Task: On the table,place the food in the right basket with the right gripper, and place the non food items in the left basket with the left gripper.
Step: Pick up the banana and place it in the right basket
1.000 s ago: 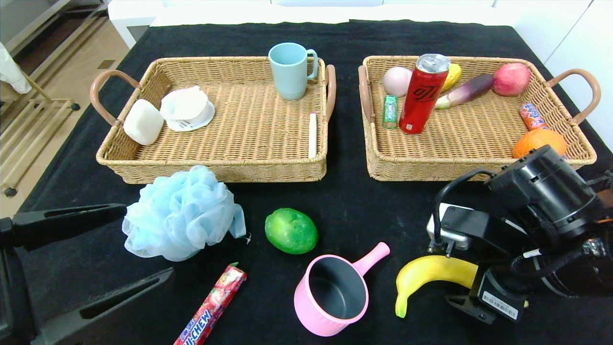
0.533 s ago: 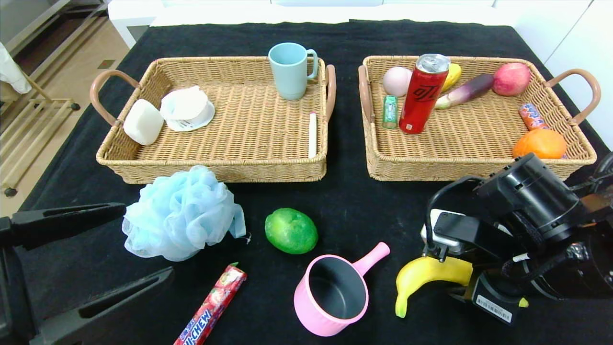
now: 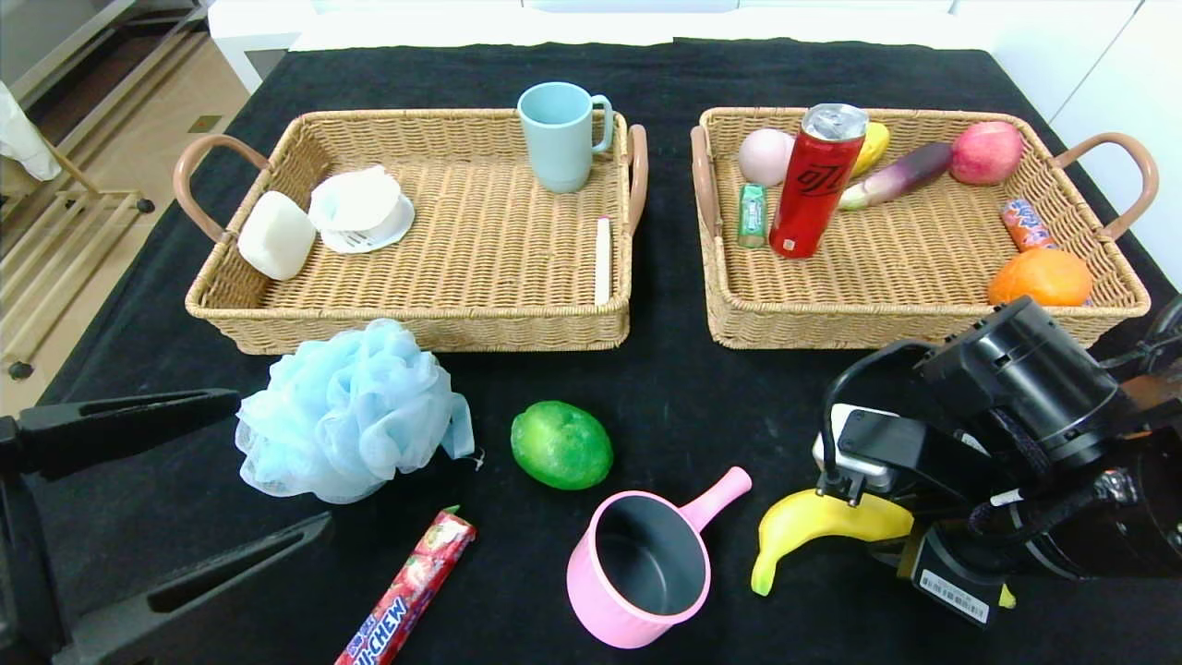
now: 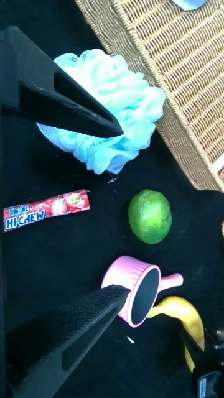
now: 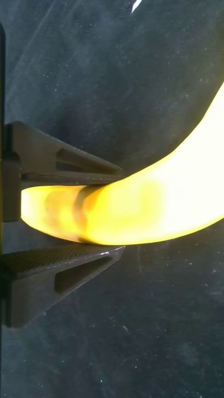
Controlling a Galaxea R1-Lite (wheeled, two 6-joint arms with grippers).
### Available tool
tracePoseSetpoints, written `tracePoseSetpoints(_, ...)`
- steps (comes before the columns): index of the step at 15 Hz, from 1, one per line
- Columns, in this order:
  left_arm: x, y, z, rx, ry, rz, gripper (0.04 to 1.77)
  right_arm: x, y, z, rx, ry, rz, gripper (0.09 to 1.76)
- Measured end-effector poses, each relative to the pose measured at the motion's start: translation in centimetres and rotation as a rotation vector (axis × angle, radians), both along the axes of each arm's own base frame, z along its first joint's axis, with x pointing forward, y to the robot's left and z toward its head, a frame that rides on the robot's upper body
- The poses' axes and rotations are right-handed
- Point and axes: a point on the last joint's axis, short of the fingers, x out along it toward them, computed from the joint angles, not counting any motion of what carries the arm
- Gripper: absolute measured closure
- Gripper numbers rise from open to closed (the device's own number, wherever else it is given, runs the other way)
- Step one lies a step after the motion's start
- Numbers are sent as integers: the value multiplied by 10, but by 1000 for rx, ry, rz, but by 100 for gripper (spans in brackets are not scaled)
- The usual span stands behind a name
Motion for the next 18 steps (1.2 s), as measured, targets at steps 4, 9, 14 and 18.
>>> tracePoseSetpoints(4, 0, 0, 1, -1, -3, 2, 9, 0, 0, 0, 1, 2, 1, 121)
tracePoseSetpoints(9, 0, 0, 1, -3, -2, 6, 9, -5, -3, 10, 33, -26, 4, 121)
tracePoseSetpoints(14, 1, 0, 1, -3, 2, 7, 9, -21, -16, 38, 175, -102, -50, 121)
tracePoseSetpoints(18, 2, -1, 0, -1, 7, 7, 9, -27, -30, 60, 326, -153, -189, 121)
